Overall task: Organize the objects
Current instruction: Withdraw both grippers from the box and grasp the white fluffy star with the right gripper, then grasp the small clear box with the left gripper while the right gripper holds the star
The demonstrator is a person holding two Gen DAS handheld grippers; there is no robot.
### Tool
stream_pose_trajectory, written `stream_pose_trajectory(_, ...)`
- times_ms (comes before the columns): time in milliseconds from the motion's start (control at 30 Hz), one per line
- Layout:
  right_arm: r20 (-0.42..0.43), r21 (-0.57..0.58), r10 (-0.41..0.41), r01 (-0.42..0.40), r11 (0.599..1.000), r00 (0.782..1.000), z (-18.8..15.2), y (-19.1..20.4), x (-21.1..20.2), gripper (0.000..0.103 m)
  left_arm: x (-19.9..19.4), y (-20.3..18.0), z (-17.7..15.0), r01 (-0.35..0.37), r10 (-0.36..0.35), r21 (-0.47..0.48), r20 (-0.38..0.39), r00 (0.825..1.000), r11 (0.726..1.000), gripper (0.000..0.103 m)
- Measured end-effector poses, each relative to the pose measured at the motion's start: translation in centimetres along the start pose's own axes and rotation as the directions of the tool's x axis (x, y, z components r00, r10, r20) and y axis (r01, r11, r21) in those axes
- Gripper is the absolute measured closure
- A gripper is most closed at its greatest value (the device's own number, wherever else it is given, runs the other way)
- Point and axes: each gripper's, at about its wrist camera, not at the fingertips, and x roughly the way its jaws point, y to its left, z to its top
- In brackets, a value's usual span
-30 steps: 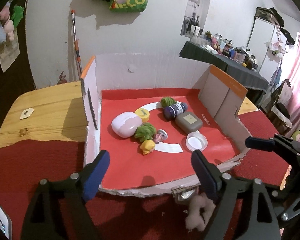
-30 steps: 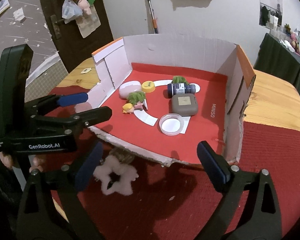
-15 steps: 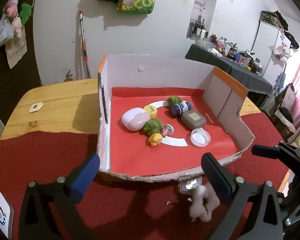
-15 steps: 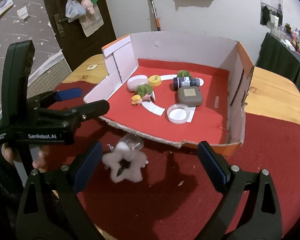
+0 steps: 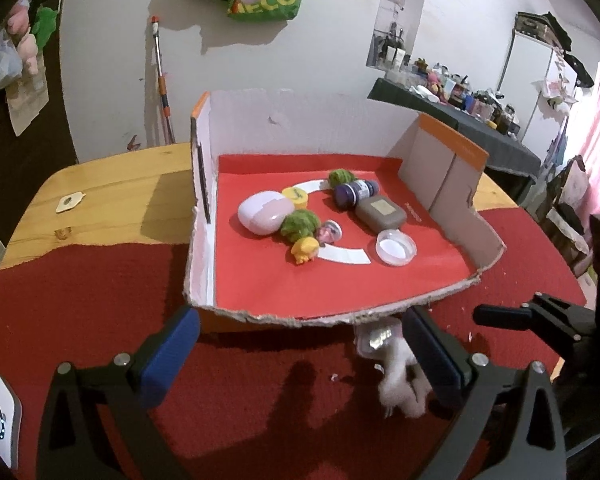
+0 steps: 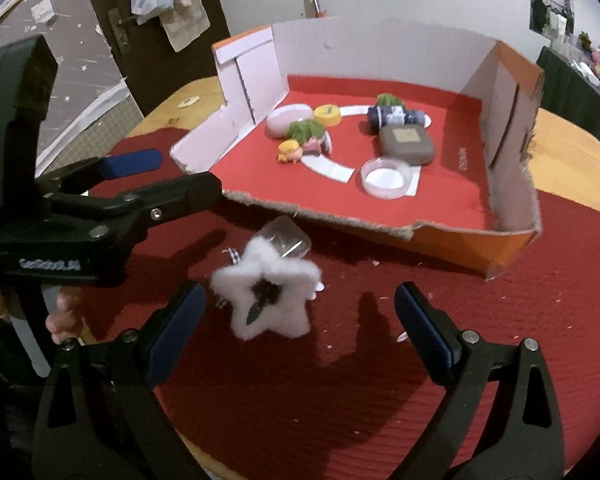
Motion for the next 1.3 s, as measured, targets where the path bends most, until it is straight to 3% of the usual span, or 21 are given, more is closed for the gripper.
stream_pose_trajectory(333,-0.045,-0.04,0.002,-0.004,0.999,0.999,-0.6,1.6,2.9,0.006,0.0,0.0,-0.5,0.016,-0.016,0.01,-0.021,1.0,1.0,0.0)
stream_pose_trajectory(467,-0.032,-0.037,-0.075,0.074,0.997,0.997,-0.8,0.7,2.7,0.006,0.5,-0.1,-0.7,0.021,-0.02,0.011,-0.034,0.999,1.0,0.0)
stream_pose_trajectory(800,-0.028,0.116,-0.2,0.202,0.972,0.979,-1.6,-5.5,0.6,0.006,1.5,-0.7,-1.2,0.038,-0.036,0.028,-0.059,0.998,0.999,0.0)
stream_pose_trajectory(1300,-0.034,-0.029,-0.17,0.169,0.985,0.985,-1.1,-4.2,1.6,0.006,3.8,-2.6,-1.8,0.073,-0.064,0.077,-0.119,0.991,0.994,0.007)
